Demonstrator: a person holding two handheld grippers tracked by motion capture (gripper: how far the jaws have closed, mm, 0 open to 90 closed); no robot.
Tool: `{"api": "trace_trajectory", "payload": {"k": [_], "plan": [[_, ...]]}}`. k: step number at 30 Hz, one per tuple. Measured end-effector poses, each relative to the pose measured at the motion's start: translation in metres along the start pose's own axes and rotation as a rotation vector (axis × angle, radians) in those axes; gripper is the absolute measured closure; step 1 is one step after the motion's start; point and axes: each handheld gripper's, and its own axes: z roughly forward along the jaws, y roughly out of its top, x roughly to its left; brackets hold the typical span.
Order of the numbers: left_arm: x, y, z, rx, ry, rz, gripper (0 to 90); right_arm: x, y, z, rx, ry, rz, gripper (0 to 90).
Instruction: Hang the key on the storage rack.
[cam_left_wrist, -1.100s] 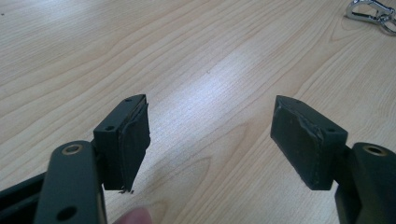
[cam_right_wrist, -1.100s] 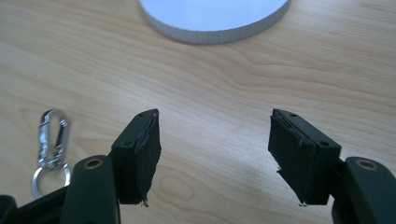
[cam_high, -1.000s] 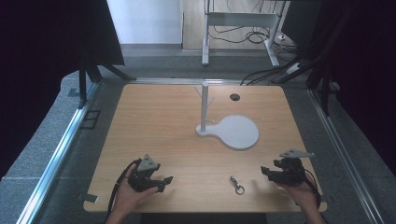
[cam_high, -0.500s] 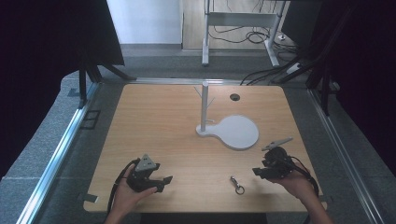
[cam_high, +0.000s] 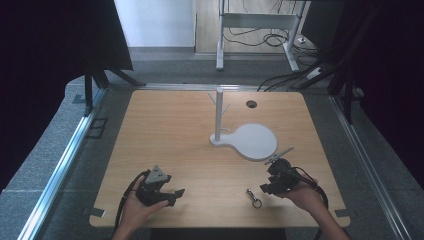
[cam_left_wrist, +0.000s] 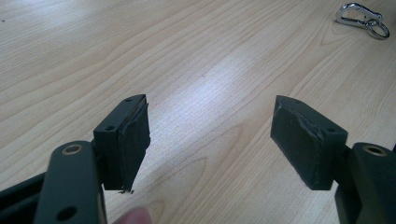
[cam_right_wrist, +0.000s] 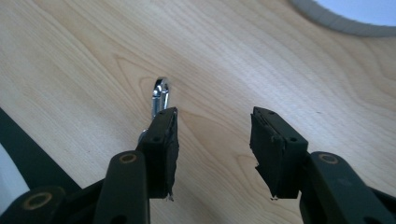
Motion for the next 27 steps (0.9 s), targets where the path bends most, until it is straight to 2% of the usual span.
{"api": "trace_trajectory", "payload": {"k": [8,15,27], "plan": [[0.000,0.000,0.000,0.001,0.000,0.002,28.7,0.012,0.000,0.011,0.023,0.024,-0.020,55.1],[0.000,0.000,0.001,0.002,-0.001,0.000,28.7,0.021,0.003,0.023,0.056,0.041,-0.038,61.3],[0.001,-0.001,0.001,0.002,0.000,0.000,28.7,0.030,0.007,0.040,0.098,0.029,-0.055,67.4]]}}
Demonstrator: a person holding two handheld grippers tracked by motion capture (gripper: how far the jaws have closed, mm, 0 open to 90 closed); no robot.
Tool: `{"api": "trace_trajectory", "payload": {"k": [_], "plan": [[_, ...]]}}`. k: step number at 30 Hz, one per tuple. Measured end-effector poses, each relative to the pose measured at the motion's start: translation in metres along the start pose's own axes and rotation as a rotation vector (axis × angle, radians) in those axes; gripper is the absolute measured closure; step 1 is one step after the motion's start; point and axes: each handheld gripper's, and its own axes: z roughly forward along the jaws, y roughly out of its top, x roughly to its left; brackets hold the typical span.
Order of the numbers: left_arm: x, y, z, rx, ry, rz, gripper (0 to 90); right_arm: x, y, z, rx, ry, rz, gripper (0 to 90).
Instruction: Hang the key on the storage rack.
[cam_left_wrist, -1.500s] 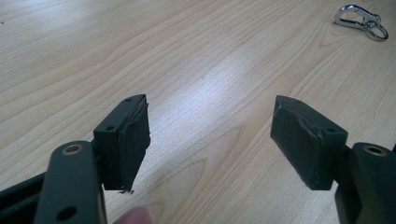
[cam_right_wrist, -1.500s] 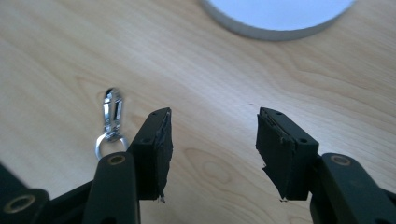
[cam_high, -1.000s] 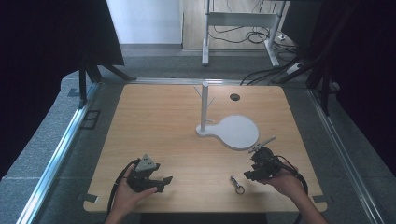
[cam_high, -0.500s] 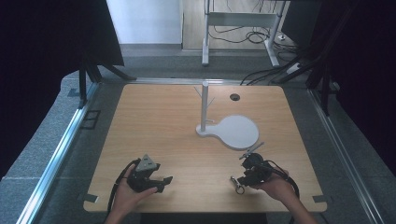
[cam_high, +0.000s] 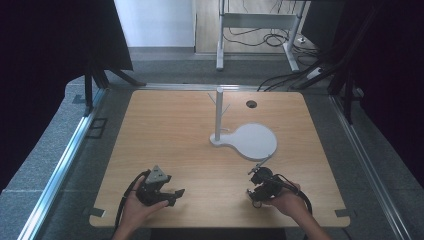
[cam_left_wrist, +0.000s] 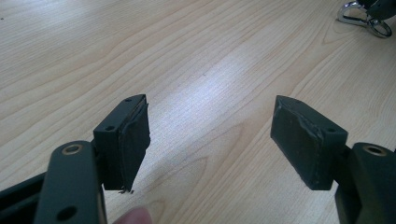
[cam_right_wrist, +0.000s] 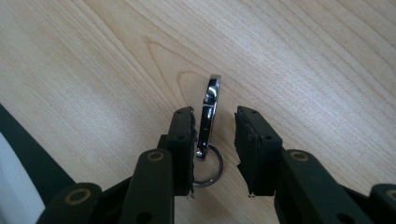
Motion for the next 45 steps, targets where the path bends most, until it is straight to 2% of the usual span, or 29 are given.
{"api": "trace_trajectory", "payload": {"k": [17,26,45], "plan": [[0.000,0.000,0.001,-0.001,0.001,-0.004,28.7,0.002,0.002,0.009,0.033,-0.011,-0.013,73.1],[0.001,-0.001,0.002,0.002,0.001,-0.004,28.7,0.004,0.001,0.011,0.048,-0.027,-0.019,83.5],[0.001,-0.001,0.001,0.000,0.002,-0.006,28.7,0.005,-0.001,0.010,0.062,-0.029,-0.044,84.4]]}}
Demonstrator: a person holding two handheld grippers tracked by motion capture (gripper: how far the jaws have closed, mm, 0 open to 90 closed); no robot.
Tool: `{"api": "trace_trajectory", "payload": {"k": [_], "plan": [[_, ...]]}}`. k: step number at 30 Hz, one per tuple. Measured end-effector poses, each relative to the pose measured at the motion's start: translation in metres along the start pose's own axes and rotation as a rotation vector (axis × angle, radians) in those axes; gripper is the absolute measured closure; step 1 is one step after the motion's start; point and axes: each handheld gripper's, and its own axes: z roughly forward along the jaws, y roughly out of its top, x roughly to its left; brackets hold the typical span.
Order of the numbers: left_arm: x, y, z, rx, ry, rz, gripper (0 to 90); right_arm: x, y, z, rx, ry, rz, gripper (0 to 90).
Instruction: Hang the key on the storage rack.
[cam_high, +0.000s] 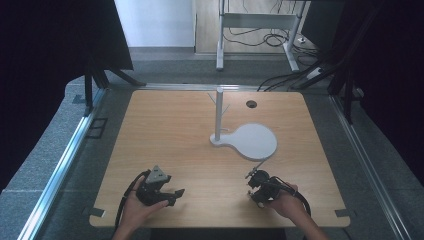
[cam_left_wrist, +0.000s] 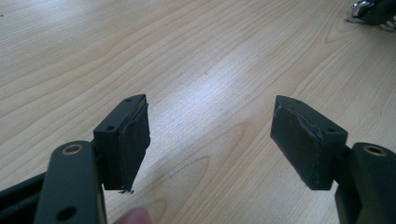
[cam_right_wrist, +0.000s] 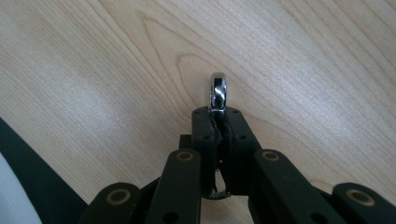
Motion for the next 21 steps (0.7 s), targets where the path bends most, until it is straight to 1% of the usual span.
{"api": "trace_trajectory", "payload": {"k": [6,8,10,11,14,16,18,19,20,21], "plan": [[0.001,0.000,-0.001,-0.001,0.000,-0.002,28.7,-0.001,0.002,-0.007,-0.022,-0.005,0.001,84.5],[0.001,0.000,-0.001,-0.001,0.000,-0.002,28.7,-0.003,0.002,-0.013,-0.041,-0.017,0.002,84.5],[0.001,0.000,0.000,-0.001,0.000,-0.002,28.7,-0.004,0.002,-0.015,-0.048,-0.021,0.004,84.5],[0.001,0.000,0.000,0.000,0.001,-0.002,28.7,-0.006,0.002,-0.019,-0.061,-0.027,0.007,84.5],[0.001,0.000,0.000,0.000,0.001,-0.003,28.7,-0.008,0.003,-0.023,-0.077,-0.031,0.014,84.5],[0.001,0.000,0.000,0.003,0.001,-0.002,28.8,-0.011,0.003,-0.029,-0.099,-0.040,0.020,84.5],[0.001,0.000,0.000,0.003,0.002,-0.002,28.7,-0.011,0.004,-0.032,-0.106,-0.043,0.024,84.5],[0.001,0.000,0.000,0.005,0.002,-0.002,28.7,-0.014,0.004,-0.036,-0.125,-0.049,0.025,84.5],[0.001,0.000,0.000,0.005,0.002,-0.002,28.7,-0.014,0.004,-0.036,-0.125,-0.049,0.025,84.5],[0.001,0.000,0.000,0.006,0.003,-0.002,28.7,-0.016,0.005,-0.041,-0.144,-0.055,0.036,84.5]]}}
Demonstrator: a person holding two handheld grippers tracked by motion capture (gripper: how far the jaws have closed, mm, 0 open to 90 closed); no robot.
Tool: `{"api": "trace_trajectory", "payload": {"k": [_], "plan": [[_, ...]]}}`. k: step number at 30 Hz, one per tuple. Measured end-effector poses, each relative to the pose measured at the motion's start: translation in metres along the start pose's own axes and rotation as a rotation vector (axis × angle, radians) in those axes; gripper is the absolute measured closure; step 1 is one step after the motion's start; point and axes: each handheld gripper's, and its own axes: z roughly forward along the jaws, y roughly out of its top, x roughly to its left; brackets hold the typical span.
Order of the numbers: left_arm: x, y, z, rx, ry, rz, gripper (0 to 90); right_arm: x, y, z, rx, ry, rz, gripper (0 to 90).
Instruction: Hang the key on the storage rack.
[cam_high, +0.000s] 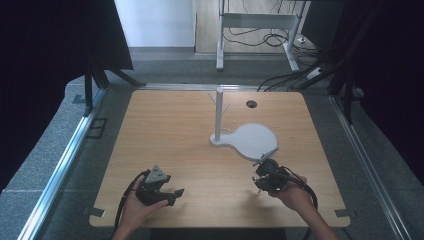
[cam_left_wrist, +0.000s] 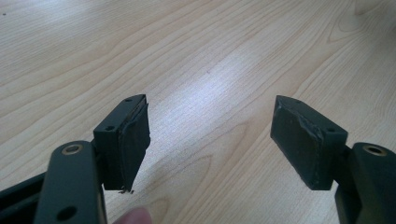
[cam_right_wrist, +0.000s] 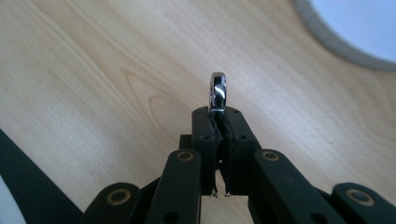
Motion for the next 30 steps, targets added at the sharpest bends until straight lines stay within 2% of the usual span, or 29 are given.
{"api": "trace_trajectory", "payload": {"k": [10,30], "plan": [[0.002,-0.001,0.001,0.002,0.000,-0.005,28.7,-0.010,0.010,-0.014,-0.055,-0.023,0.011,84.4],[0.002,-0.001,0.000,0.004,0.001,-0.006,28.7,-0.024,0.036,-0.017,-0.103,-0.051,0.032,84.5]]}}
